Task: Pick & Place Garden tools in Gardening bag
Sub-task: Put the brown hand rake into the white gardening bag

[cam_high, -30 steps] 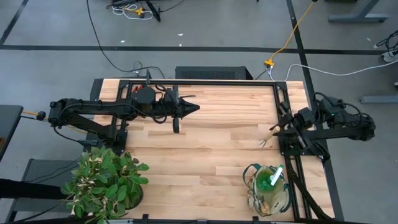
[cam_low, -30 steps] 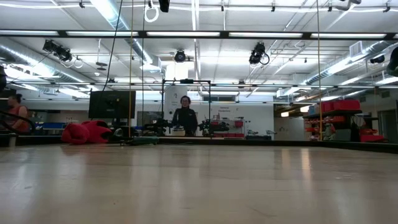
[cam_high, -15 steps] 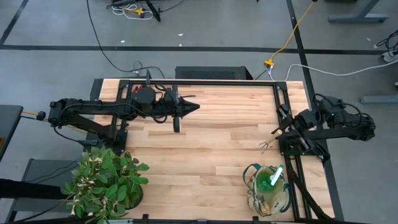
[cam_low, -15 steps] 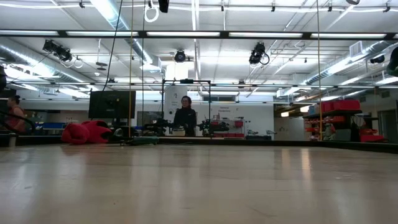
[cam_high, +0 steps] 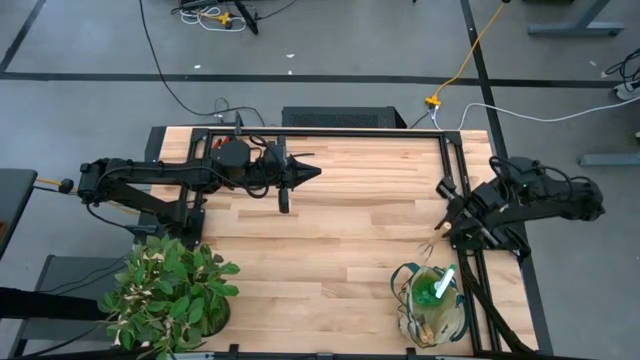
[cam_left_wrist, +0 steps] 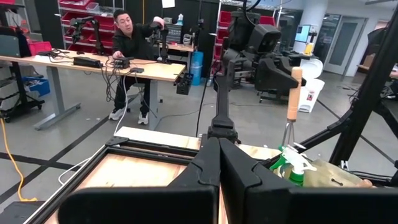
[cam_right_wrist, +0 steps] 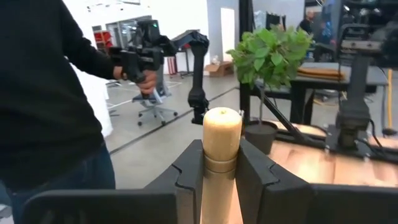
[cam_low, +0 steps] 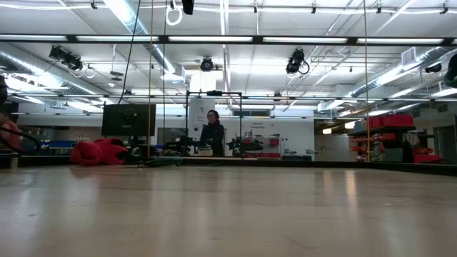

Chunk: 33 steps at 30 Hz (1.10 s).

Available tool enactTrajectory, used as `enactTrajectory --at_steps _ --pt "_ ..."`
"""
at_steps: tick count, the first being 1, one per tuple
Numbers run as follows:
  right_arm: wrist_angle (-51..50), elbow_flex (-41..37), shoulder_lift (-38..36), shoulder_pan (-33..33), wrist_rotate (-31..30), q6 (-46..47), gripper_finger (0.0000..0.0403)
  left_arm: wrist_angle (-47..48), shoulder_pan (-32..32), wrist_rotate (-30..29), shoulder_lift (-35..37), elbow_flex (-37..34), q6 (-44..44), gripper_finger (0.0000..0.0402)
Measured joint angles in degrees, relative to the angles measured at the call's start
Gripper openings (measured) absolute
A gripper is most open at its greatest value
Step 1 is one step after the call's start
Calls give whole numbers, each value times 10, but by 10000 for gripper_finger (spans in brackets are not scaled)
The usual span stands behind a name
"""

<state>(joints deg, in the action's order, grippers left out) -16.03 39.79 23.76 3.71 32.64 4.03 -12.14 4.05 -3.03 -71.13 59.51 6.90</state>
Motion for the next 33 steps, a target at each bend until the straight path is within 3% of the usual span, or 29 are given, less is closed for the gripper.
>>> enactTrajectory --at_steps 12,33 --pt "32 0 46 63 -12 1 61 0 0 0 0 0 0 3" --pt "73 0 84 249 -200 19 61 0 0 0 0 0 0 2"
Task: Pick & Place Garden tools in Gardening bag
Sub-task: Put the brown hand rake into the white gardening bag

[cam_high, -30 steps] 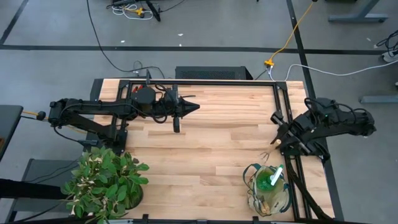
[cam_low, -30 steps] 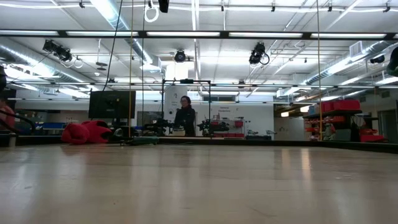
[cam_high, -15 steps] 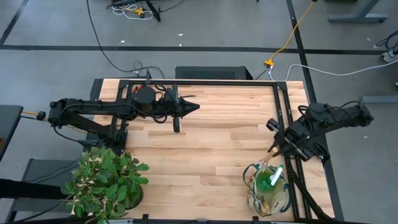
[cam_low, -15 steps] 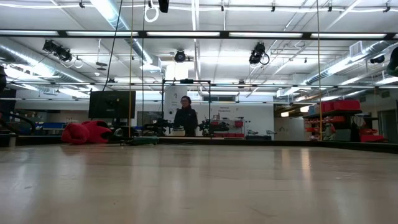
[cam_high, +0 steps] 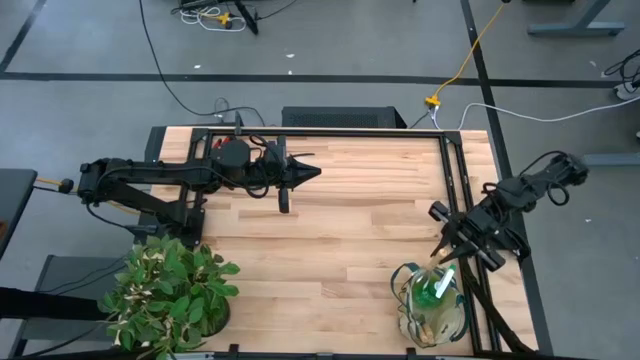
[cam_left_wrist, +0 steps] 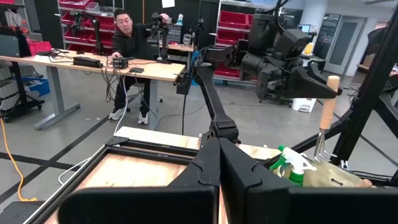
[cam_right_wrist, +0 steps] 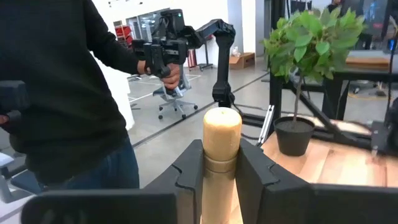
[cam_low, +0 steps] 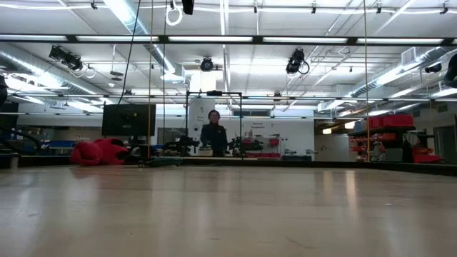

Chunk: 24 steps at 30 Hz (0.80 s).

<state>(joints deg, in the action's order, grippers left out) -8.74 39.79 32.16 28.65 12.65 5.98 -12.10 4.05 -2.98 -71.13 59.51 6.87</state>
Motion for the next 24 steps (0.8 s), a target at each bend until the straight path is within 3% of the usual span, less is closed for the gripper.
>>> enactTrajectory --at_steps 13,24 --pt "36 0 34 114 -93 14 61 0 0 0 0 0 0 2" --pt "36 0 88 185 -108 17 61 0 0 0 0 0 0 2"
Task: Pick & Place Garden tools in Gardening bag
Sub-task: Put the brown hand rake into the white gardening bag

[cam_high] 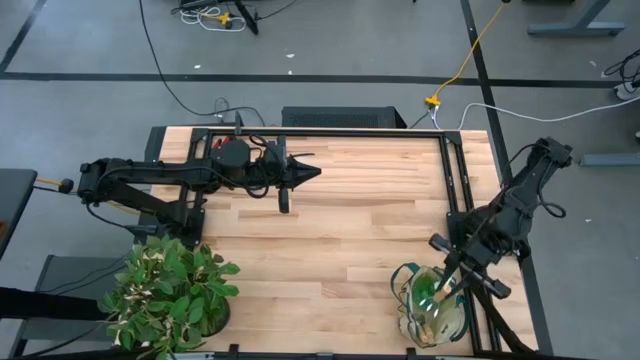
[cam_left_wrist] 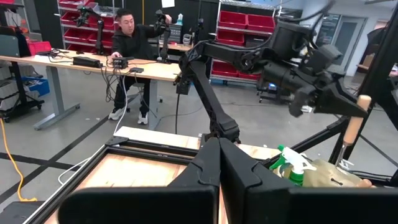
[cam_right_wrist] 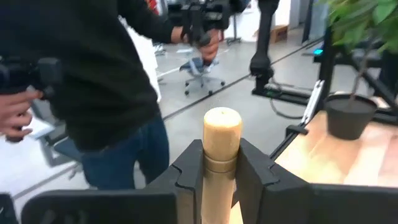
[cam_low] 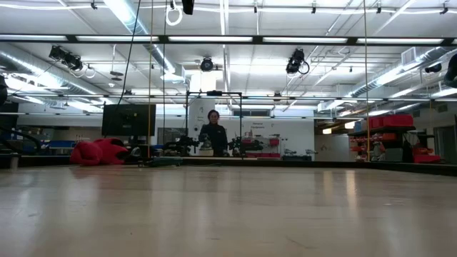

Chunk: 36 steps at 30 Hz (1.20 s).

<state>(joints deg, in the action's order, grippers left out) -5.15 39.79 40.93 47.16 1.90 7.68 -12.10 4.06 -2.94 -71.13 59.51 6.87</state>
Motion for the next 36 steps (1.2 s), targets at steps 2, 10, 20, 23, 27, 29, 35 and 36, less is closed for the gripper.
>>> enactTrajectory --at_steps 2,10,20,23,27,29,35,36 --pt "0 0 15 11 0 0 61 0 0 0 0 0 0 4" --pt "0 0 71 45 0 22 61 0 0 6 0 0 0 4" --pt "-5 0 118 70 -15 24 61 0 0 6 0 0 0 4" --pt "-13 0 130 74 -15 24 61 0 0 6 0 0 0 3" --pt "-19 0 147 78 -15 26 61 0 0 6 0 0 0 4" --pt "-21 0 154 78 -15 26 61 0 -1 7 0 0 0 4" --pt "-51 0 178 78 -15 26 68 0 -1 7 0 0 0 4" --pt "-56 0 182 78 -15 25 69 0 -1 7 0 0 0 4"
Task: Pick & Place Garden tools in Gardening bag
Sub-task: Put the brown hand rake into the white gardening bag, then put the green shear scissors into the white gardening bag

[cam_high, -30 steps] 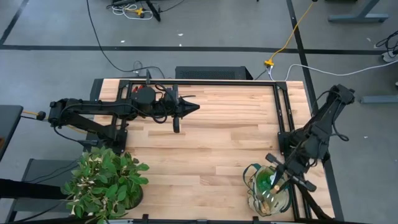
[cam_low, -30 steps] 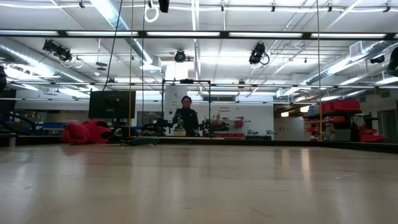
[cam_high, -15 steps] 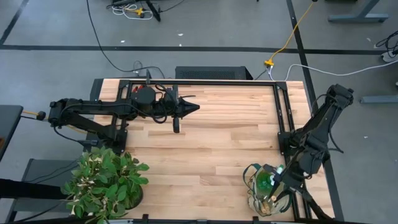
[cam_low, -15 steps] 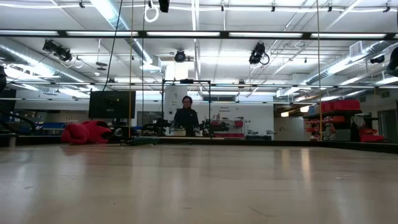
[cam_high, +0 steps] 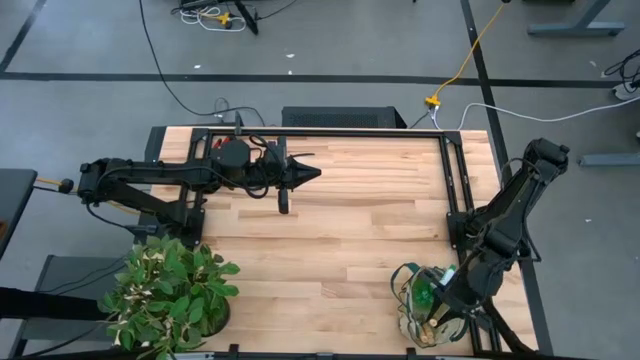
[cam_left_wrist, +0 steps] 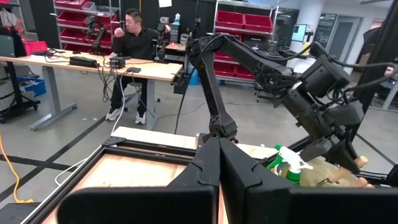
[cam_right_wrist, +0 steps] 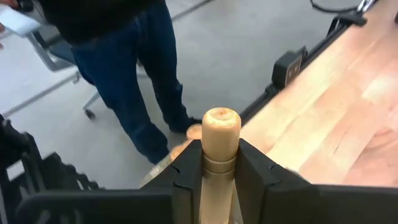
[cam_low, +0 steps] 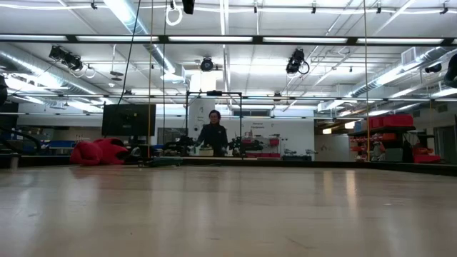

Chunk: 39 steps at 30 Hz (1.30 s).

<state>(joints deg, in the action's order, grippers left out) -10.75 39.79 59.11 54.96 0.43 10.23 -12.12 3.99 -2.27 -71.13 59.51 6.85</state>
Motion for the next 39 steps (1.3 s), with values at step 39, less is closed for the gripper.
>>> enactTrajectory --at_steps 39 --pt "-17 0 14 -5 -8 2 173 0 0 6 0 0 -1 6"
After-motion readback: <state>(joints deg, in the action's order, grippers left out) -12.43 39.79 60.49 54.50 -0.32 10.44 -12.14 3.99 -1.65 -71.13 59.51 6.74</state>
